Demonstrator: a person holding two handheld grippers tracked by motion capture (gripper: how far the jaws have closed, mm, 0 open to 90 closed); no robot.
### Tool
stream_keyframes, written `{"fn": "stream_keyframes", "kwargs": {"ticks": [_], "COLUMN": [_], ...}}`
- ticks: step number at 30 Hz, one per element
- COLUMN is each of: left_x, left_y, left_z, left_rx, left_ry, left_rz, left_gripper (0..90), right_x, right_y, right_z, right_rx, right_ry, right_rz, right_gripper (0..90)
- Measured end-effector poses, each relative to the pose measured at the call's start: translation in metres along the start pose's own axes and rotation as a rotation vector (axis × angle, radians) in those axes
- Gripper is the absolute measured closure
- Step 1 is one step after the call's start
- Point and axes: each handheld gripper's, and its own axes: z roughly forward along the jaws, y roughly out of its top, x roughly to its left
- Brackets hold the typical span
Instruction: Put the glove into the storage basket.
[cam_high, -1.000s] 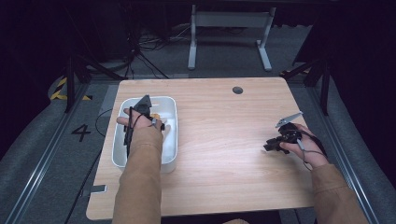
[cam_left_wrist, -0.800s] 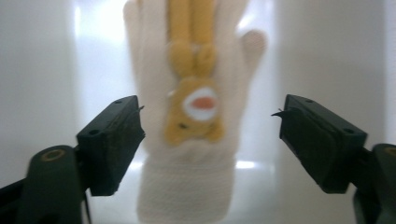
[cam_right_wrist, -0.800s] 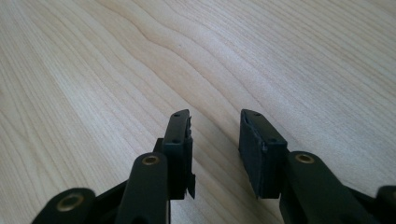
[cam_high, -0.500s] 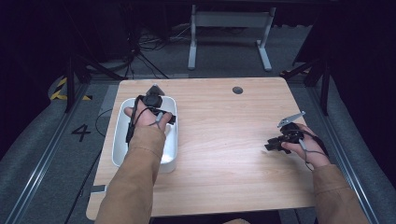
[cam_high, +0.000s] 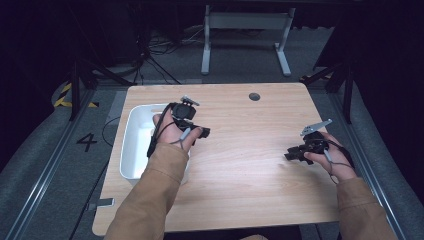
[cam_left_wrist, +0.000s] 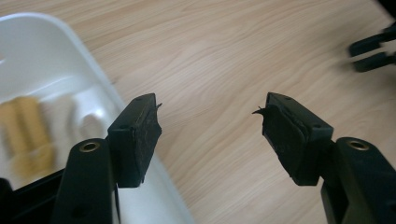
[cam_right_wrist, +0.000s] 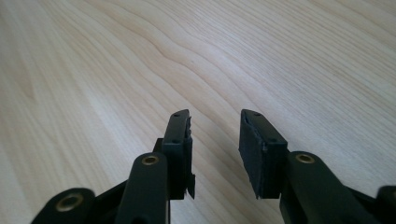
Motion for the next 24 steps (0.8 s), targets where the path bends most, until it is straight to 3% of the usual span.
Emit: {"fn": "stream_keyframes", "kwargs": {"ticks": [2, 3, 5, 11, 15, 16, 17, 24], "left_x": [-0.009, -0.009, -0.02, -0.031, -0.039, -0.039, -0.043, -0.052], "left_y": [-0.004, -0.004, -0.01, -0.02, -0.03, -0.03, -0.037, -0.06], "left_z": [0.007, 0.007, 0.018, 0.032, 0.038, 0.038, 0.041, 0.052], "left_rx": [0.008, 0.008, 0.016, 0.012, 0.0, 0.0, -0.006, -0.026], "left_ry": [-0.022, -0.022, -0.036, -0.09, -0.109, -0.109, -0.129, -0.228], "left_rz": [0.04, 0.04, 0.111, 0.169, 0.236, 0.236, 0.256, 0.292], "left_gripper": [36.9, 36.9, 36.4, 36.1, 36.1, 36.1, 36.1, 35.3], "right_x": [0.001, 0.001, 0.003, 0.006, 0.008, 0.008, 0.009, 0.013], "right_y": [-0.001, -0.001, -0.003, -0.01, -0.015, -0.016, -0.017, -0.02], "right_z": [-0.003, -0.003, -0.007, -0.011, -0.012, -0.013, -0.013, -0.014], "right_rx": [-0.026, -0.026, -0.046, -0.066, -0.08, -0.083, -0.083, -0.103], "right_ry": [0.028, 0.028, 0.029, 0.026, 0.022, 0.022, 0.02, 0.018], "right_rz": [0.008, 0.008, 0.003, 0.001, -0.005, -0.001, -0.006, -0.007], "right_gripper": [64.6, 64.6, 64.8, 63.3, 62.0, 61.9, 61.8, 61.4]}}
